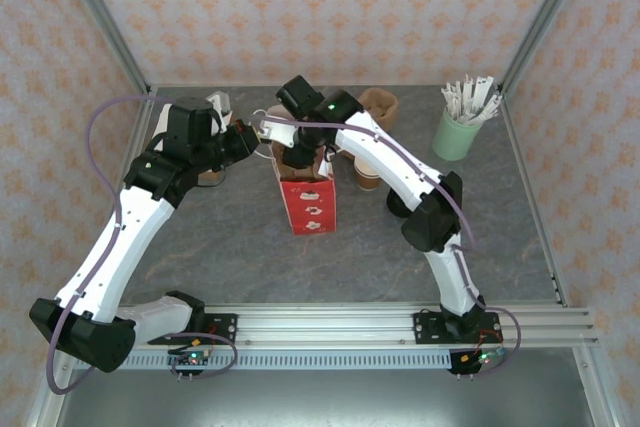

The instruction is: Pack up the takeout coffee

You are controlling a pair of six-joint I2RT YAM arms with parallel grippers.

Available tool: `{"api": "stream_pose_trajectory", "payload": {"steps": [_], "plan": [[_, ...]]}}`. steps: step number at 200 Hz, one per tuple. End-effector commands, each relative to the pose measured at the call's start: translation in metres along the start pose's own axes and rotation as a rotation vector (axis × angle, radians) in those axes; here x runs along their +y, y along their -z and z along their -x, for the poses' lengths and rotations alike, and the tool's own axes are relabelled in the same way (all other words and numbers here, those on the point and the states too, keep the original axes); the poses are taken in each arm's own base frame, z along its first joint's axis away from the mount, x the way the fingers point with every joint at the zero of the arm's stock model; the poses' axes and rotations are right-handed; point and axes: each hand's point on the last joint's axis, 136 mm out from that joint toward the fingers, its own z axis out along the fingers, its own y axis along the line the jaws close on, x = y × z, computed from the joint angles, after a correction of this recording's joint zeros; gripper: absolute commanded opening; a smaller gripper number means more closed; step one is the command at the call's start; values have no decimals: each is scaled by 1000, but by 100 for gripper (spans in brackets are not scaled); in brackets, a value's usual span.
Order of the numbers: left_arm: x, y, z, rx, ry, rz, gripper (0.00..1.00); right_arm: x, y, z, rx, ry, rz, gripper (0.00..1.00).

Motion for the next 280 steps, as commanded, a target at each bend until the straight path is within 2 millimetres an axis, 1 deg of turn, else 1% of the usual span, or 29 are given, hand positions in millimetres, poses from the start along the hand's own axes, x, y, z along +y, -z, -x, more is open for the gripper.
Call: {"api": "stream_pose_trajectory", "payload": {"steps": [1,42,84,109,161,198,245,280], "plan": [[-16,6,2,-12,-8,-67,0,0,-21,-9,70,23,-7,32],[-9,12,4,-30,-17,-27,0,3,-24,-25,127,45,-5,32],[6,14,3,-42,-6,47,0,-2,-19,-35,101,0,9,32],[16,13,1,-34,-4,92,0,-6,-11,-35,35,-81,54,32],[27,14,-1,-26,-10,145,0,-8,-1,-35,-38,-127,59,32],[25,16,1,-32,-10,140,0,-8,-9,-49,21,-116,47,33],[13,14,4,-30,-10,86,0,-1,-32,-56,85,-89,60,32],[10,12,4,-25,-7,73,0,2,-46,-64,123,-89,75,33]]}}
